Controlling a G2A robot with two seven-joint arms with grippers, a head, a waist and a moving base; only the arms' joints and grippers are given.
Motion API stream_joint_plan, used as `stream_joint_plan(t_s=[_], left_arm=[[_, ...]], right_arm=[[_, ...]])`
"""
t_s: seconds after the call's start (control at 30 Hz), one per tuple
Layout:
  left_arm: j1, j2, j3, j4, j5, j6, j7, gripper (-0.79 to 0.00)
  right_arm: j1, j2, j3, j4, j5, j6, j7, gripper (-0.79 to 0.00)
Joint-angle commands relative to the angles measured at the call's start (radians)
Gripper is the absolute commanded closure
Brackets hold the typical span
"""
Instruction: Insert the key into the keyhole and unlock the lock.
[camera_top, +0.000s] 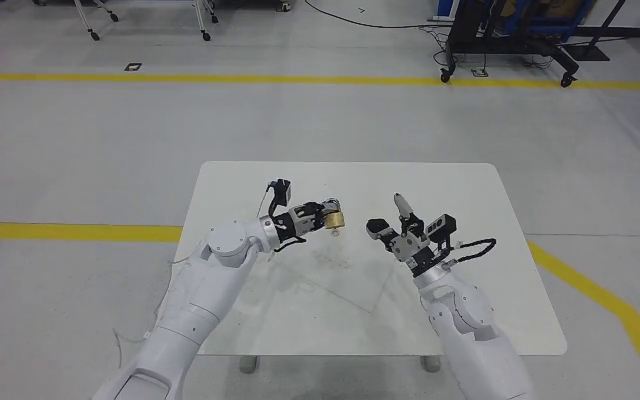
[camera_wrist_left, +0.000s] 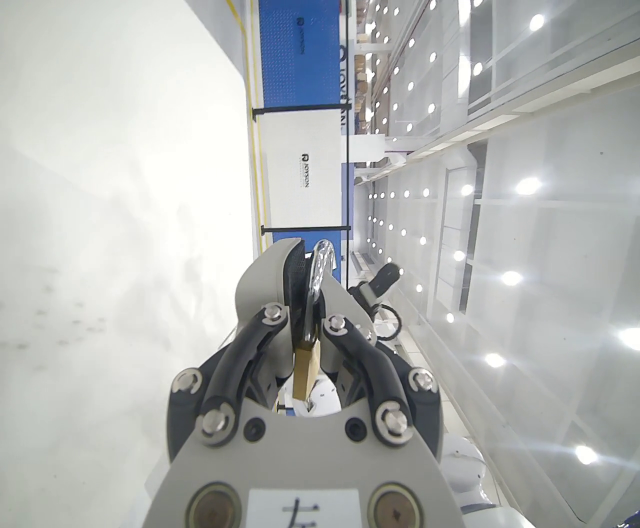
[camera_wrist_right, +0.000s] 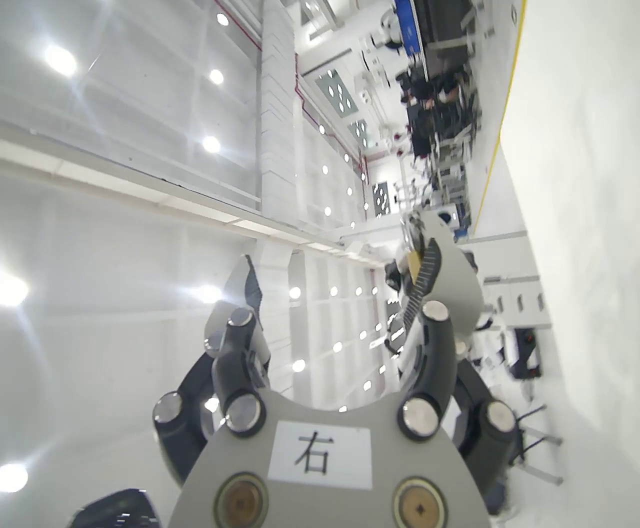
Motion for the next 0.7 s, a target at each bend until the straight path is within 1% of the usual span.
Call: stream_joint_plan(t_s=[0.0,0.1,0.23,0.33,0.4,0.43,0.47,0.5,0.67], left_arm=[[-0.02,0.005,0.03,0.003,0.077,0.073,-0.069,0.0],[-0.051,0.011,0.09,-0.01,0.246,0.156,-0.119,0.0],[-0.074,0.019,0.181,-0.063,0.527,0.219,-0.101,0.0],[-0.072,0.022,0.229,-0.095,0.672,0.25,-0.077,0.0],[-0.064,0.024,0.245,-0.11,0.725,0.269,-0.07,-0.231],[-0.063,0.025,0.246,-0.117,0.737,0.277,-0.069,-0.369],[-0.059,0.025,0.244,-0.124,0.737,0.281,-0.067,-0.613],[-0.056,0.026,0.241,-0.131,0.736,0.283,-0.065,-0.785],[-0.032,0.035,0.194,-0.172,0.705,0.3,-0.044,-0.785]], right_arm=[[-0.038,0.003,0.035,-0.044,-0.047,-0.056,-0.041,-0.785],[-0.038,0.003,0.035,-0.044,-0.047,-0.056,-0.041,-0.785],[-0.038,0.003,0.035,-0.044,-0.047,-0.056,-0.041,-0.785],[-0.038,0.003,0.035,-0.044,-0.047,-0.056,-0.041,-0.785],[-0.038,0.003,0.035,-0.044,-0.047,-0.056,-0.041,-0.785],[-0.038,0.003,0.035,-0.044,-0.047,-0.056,-0.041,-0.785],[-0.038,0.003,0.035,-0.044,-0.047,-0.056,-0.041,-0.785],[-0.038,0.003,0.035,-0.044,-0.047,-0.056,-0.041,-0.785],[-0.038,0.003,0.035,-0.044,-0.047,-0.056,-0.041,-0.785]])
